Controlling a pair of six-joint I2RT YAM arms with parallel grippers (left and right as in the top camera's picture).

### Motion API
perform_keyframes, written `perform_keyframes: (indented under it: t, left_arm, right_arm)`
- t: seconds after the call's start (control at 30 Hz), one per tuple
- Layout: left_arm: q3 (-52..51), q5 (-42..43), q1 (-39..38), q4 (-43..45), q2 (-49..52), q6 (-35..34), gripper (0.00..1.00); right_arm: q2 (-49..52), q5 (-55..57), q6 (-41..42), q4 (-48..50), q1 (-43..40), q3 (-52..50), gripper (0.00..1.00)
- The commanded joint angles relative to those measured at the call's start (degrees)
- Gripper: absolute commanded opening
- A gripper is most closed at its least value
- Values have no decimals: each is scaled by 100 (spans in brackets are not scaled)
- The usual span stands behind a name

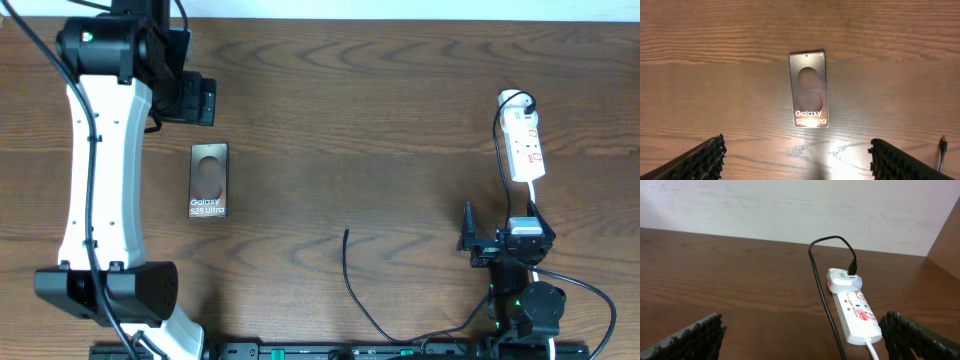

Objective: Plug charger to phone and switch on socket
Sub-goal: 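Move the left gripper forward over the Galaxy phone and lower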

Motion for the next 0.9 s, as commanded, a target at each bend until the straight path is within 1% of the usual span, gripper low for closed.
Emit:
perform_keyframes:
  t: [0.0, 0.03, 0.13, 0.17, 0.2, 0.23, 0.27, 0.57, 0.67, 0.77, 0.87]
  left_arm:
    - [92, -28, 13, -13, 81, 50, 74]
    - [66, -28, 13, -13, 83, 50, 66]
    - [33, 31, 15, -11, 83, -50, 66]
    - [33, 179, 15, -11, 81, -52, 73]
    - [33, 354, 15, -11, 83, -50, 84]
    - [33, 538, 15, -11, 81, -48, 92]
    - [33, 627, 15, -13, 83, -50, 93]
    - [-96, 632, 15, -162, 81, -48, 95]
    - [-166, 503, 15, -391, 81, -37, 94]
    - [-293, 507, 15, -614, 81, 13, 94]
    - [-531, 505, 15, -586, 74, 17, 95]
  right_arm:
    - [-24, 17, 66, -24, 44, -9, 99]
    - [-24, 15, 66, -26, 44, -9, 99]
    - [-24, 15, 66, -26, 44, -9, 99]
    - [-24, 17, 66, -26, 44, -9, 99]
    - [-24, 17, 66, -26, 44, -9, 99]
    - [-24, 17, 66, -26, 44, -9, 99]
    - [-24, 15, 66, -24, 44, -9, 99]
    - [-24, 15, 66, -26, 44, -9, 99]
    - [-24, 15, 66, -26, 44, -9, 99]
    - [-24, 15, 66, -24, 44, -9, 99]
    - [-24, 15, 66, -26, 44, -9, 99]
